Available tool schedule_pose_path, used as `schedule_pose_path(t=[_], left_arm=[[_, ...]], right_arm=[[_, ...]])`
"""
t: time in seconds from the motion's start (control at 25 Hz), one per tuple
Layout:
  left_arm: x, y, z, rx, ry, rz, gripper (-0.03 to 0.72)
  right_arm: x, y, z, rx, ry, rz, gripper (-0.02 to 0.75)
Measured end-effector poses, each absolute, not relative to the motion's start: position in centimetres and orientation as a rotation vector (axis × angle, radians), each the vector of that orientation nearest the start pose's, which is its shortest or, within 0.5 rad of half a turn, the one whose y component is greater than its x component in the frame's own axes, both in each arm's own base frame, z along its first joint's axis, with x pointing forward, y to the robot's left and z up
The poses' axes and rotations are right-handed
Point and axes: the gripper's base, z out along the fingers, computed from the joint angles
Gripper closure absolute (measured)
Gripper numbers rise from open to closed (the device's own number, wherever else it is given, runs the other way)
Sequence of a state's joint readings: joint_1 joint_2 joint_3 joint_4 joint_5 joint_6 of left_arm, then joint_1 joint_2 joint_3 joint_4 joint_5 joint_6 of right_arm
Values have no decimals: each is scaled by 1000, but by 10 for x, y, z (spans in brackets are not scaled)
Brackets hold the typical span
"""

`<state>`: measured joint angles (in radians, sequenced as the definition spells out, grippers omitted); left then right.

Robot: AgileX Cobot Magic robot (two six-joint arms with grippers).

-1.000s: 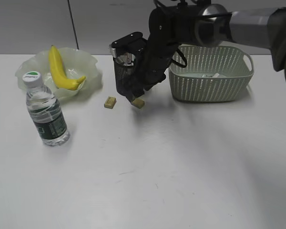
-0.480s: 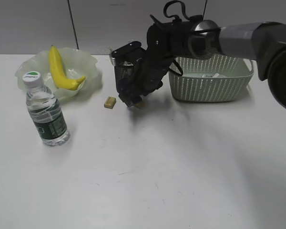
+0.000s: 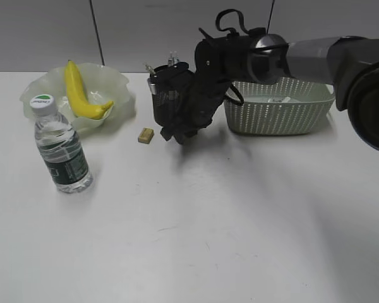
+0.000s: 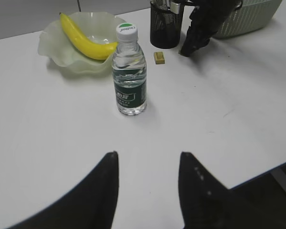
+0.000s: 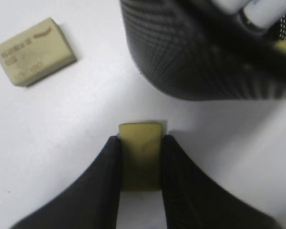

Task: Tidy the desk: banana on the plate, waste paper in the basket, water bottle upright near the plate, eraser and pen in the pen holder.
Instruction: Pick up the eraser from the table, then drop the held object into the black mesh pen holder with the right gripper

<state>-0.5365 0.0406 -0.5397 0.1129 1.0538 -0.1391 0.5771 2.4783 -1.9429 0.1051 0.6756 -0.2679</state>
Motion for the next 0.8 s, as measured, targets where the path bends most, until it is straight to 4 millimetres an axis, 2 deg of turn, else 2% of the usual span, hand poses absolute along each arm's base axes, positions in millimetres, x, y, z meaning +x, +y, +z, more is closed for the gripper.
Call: schedule_pose_path(t=[0.24, 0.32, 0.56, 0.8], left_arm=[[2, 9, 289, 399, 2006, -289, 375], [2, 9, 289, 399, 2006, -289, 375], [2, 9, 289, 399, 2006, -289, 377], [2, 9, 289, 399, 2006, -289, 377]], right_arm=[[432, 288, 103, -1056, 2538, 193, 532], [429, 287, 114, -1063, 2544, 192, 532], [415, 288, 175, -1092, 2510, 204, 532], [411, 288, 246, -1008, 2293, 243, 533]])
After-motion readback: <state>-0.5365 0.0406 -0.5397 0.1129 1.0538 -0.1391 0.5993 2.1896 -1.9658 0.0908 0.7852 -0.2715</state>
